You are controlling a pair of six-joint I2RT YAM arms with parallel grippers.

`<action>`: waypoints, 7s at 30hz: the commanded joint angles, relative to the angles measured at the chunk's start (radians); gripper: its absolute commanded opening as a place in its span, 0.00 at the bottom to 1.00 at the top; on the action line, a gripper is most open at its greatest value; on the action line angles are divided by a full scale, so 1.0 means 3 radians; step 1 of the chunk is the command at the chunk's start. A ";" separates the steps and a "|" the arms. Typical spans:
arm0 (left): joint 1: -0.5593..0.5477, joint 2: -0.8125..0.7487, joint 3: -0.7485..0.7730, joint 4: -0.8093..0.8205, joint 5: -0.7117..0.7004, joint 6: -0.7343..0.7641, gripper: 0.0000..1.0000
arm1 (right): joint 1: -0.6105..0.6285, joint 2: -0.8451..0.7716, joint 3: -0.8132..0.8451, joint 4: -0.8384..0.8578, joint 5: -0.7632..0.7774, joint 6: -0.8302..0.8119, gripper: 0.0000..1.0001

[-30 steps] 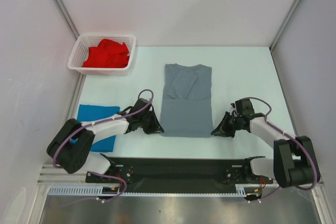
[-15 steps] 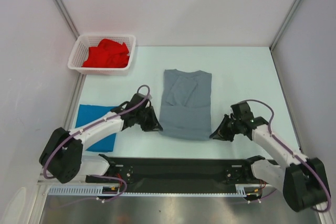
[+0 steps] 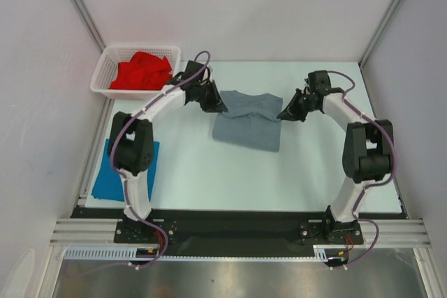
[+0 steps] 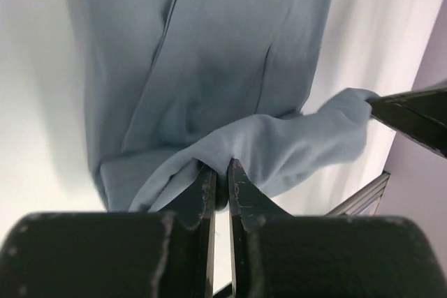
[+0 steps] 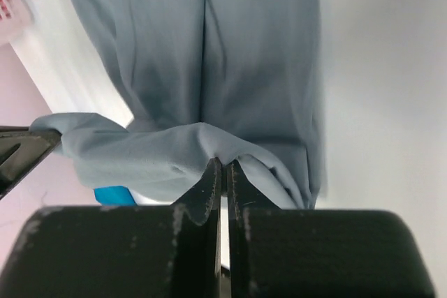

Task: Fold and stack the t-shirts
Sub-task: Fold the tshirt, then neatly place the folded tshirt to the corner

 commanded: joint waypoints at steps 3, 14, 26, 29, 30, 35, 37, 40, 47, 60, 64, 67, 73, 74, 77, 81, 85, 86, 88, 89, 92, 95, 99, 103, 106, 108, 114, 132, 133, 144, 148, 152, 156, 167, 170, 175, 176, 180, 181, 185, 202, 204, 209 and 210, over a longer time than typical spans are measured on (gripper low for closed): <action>0.0102 0.0530 0.0854 -0.0059 0.0246 0.0119 0.00 | -0.0148 0.0706 0.0804 -0.0012 -0.0279 -0.0184 0.00; 0.0251 0.1255 0.1413 0.0468 0.0420 -0.0233 0.00 | -0.0276 0.1575 0.1859 -0.0043 -0.0433 -0.0071 0.00; 0.0312 0.1660 0.1843 0.0708 0.0584 -0.0341 0.07 | -0.0337 0.1887 0.2054 0.0151 -0.0571 0.0021 0.00; 0.0327 0.1706 0.1889 0.0719 0.0543 -0.0336 0.15 | -0.0358 0.1959 0.2131 0.0131 -0.0566 -0.0010 0.00; 0.0327 0.1732 0.1970 0.0693 0.0518 -0.0285 0.20 | -0.0378 0.1979 0.2131 0.0141 -0.0576 0.0000 0.00; 0.0358 0.1885 0.2338 0.0337 0.0283 -0.0076 0.37 | -0.0490 0.2056 0.2232 0.0239 -0.0546 0.0006 0.23; 0.0358 0.1840 0.2568 0.0193 -0.0019 0.0185 0.43 | -0.0536 0.2122 0.2426 -0.0102 -0.0449 -0.0157 0.34; 0.0348 0.1437 0.2513 0.0171 -0.0330 0.0527 0.49 | -0.0557 0.2021 0.2820 -0.0598 -0.0163 -0.0556 0.53; 0.0149 0.0494 0.1025 0.1203 0.0040 0.0493 0.39 | -0.0272 0.1296 0.2092 -0.0326 -0.0162 -0.0665 0.59; -0.0046 0.1363 0.0652 0.3059 0.1008 -0.0559 0.19 | -0.0020 0.1774 0.0853 0.2823 -0.0954 0.0951 0.05; 0.0025 0.1767 0.0682 0.3728 0.0973 -0.1025 0.17 | -0.0020 0.2046 0.0852 0.3188 -0.0970 0.1176 0.02; 0.0092 0.1998 0.0702 0.4031 0.0901 -0.1317 0.17 | -0.0046 0.2199 0.0832 0.3418 -0.0950 0.1284 0.01; 0.0230 0.2279 0.0912 0.3886 0.0727 -0.1486 0.16 | -0.0178 0.2434 0.0827 0.3741 -0.0857 0.1611 0.04; 0.0250 0.2304 0.0998 0.3788 0.0697 -0.1486 0.16 | -0.0224 0.2455 0.0827 0.3771 -0.0832 0.1651 0.04; 0.0307 0.2371 0.1004 0.3720 0.0574 -0.1578 0.15 | -0.0286 0.2536 0.0863 0.3802 -0.0740 0.1810 0.04; 0.0348 0.2432 0.1111 0.3500 0.0446 -0.1583 0.15 | -0.0337 0.2603 0.1006 0.3486 -0.0572 0.1831 0.04; 0.0373 0.2524 0.1311 0.3230 0.0379 -0.1538 0.15 | -0.0388 0.2649 0.1133 0.3235 -0.0438 0.1836 0.04; 0.0378 0.2585 0.1427 0.3168 0.0369 -0.1522 0.15 | -0.0388 0.2665 0.1159 0.3123 -0.0413 0.1841 0.04; 0.0394 0.2647 0.1622 0.3046 0.0374 -0.1482 0.15 | -0.0388 0.2695 0.1235 0.3061 -0.0351 0.1851 0.05; 0.0399 0.2678 0.1689 0.2974 0.0369 -0.1451 0.15 | -0.0474 0.2705 0.1261 0.2964 -0.0331 0.1851 0.05; 0.0404 0.2744 0.2000 0.2714 0.0354 -0.1262 0.18 | -0.0526 0.2767 0.1470 0.2745 -0.0320 0.1790 0.05; 0.0389 0.2678 0.2363 0.2305 0.0395 -0.0905 0.28 | -0.0598 0.2777 0.1873 0.2281 -0.0458 0.1469 0.05; 0.0353 0.2209 0.2370 0.1799 0.0446 -0.0352 0.36 | -0.0690 0.2563 0.2445 0.1314 -0.0591 0.0754 0.07; 0.0317 0.1458 0.1824 0.1486 0.0359 0.0098 0.41 | -0.0675 0.2205 0.2703 0.0577 -0.0586 0.0211 0.10; 0.0307 0.1048 0.1430 0.1399 0.0404 0.0247 0.43 | -0.0583 0.1949 0.2648 0.0259 -0.0622 0.0016 0.15; 0.0287 0.0868 0.1082 0.1521 0.0604 0.0186 0.42 | -0.0425 0.1837 0.2591 0.0146 -0.0749 -0.0091 0.18; 0.0261 0.0729 0.0268 0.2215 0.1140 -0.0264 0.20 | -0.0015 0.1907 0.2473 0.0228 -0.1397 -0.0133 0.16; 0.0271 0.1174 -0.0162 0.2003 0.1259 -0.0310 0.00 | 0.0496 0.2312 0.1906 0.0152 -0.2079 -0.0521 0.00; 0.0271 0.1205 -0.0146 0.1972 0.1249 -0.0285 0.00 | 0.0481 0.2327 0.1886 0.0116 -0.2090 -0.0572 0.00; 0.0327 0.1323 -0.0182 0.1798 0.1167 -0.0085 0.01 | -0.0030 0.1949 0.1145 -0.0350 -0.1845 -0.1226 0.00; 0.0343 0.1313 -0.0141 0.1685 0.1141 -0.0045 0.00 | -0.0332 0.1750 0.0945 -0.0472 -0.1671 -0.1400 0.00; 0.0343 0.1216 -0.0029 0.1537 0.1116 0.0022 0.01 | -0.0593 0.1454 0.0863 -0.0641 -0.1222 -0.1477 0.00; 0.0327 0.0808 0.0007 0.1363 0.0927 0.0175 0.18 | -0.0552 0.1111 0.0944 -0.0749 -0.0695 -0.1524 0.05; 0.0251 -0.1109 -0.0549 0.0658 -0.0464 0.0712 1.00 | 0.0352 0.0313 0.1042 -0.0550 0.0772 -0.1718 0.58; 0.0256 -0.1769 -0.0989 0.0612 -0.0765 0.0723 1.00 | 0.0781 0.0088 0.0879 -0.0244 0.1396 -0.1825 0.79; 0.0286 -0.2480 -0.1505 0.0326 -0.1037 0.0564 1.00 | 0.1538 -0.0224 0.0291 0.0681 0.2301 -0.2386 1.00; 0.0317 -0.2608 -0.1552 0.0269 -0.1027 0.0534 1.00 | 0.1813 -0.0280 0.0194 0.0860 0.2374 -0.2838 1.00; 0.0424 -0.2895 -0.1741 -0.0083 -0.0986 0.0273 1.00 | 0.2325 0.0015 0.0116 0.1277 0.2681 -0.3629 1.00; 0.0460 -0.2941 -0.1752 -0.0312 -0.1011 0.0247 1.00 | 0.2367 0.0153 0.0303 0.1210 0.2747 -0.3681 0.97; 0.0623 -0.3345 -0.1808 -0.0621 -0.1440 0.0058 1.00 | 0.2536 0.0603 0.0495 0.1138 0.2957 -0.3916 0.82; 0.0971 -0.3504 -0.1747 -0.1434 -0.1958 -0.0188 1.00 | 0.2634 0.1463 0.0704 0.1670 0.3013 -0.4238 0.55; 0.1053 -0.3382 -0.1716 -0.1495 -0.1922 -0.0188 1.00 | 0.2634 0.1534 0.0735 0.1670 0.2998 -0.4310 0.48; 0.1278 -0.3121 -0.1675 -0.1603 -0.1600 -0.0208 1.00 | 0.2577 0.1606 0.0801 0.1619 0.2942 -0.4285 0.42; 0.1299 -0.3070 -0.1675 -0.1603 -0.1574 -0.0213 1.00 | 0.2562 0.1616 0.0806 0.1619 0.2891 -0.4305 0.40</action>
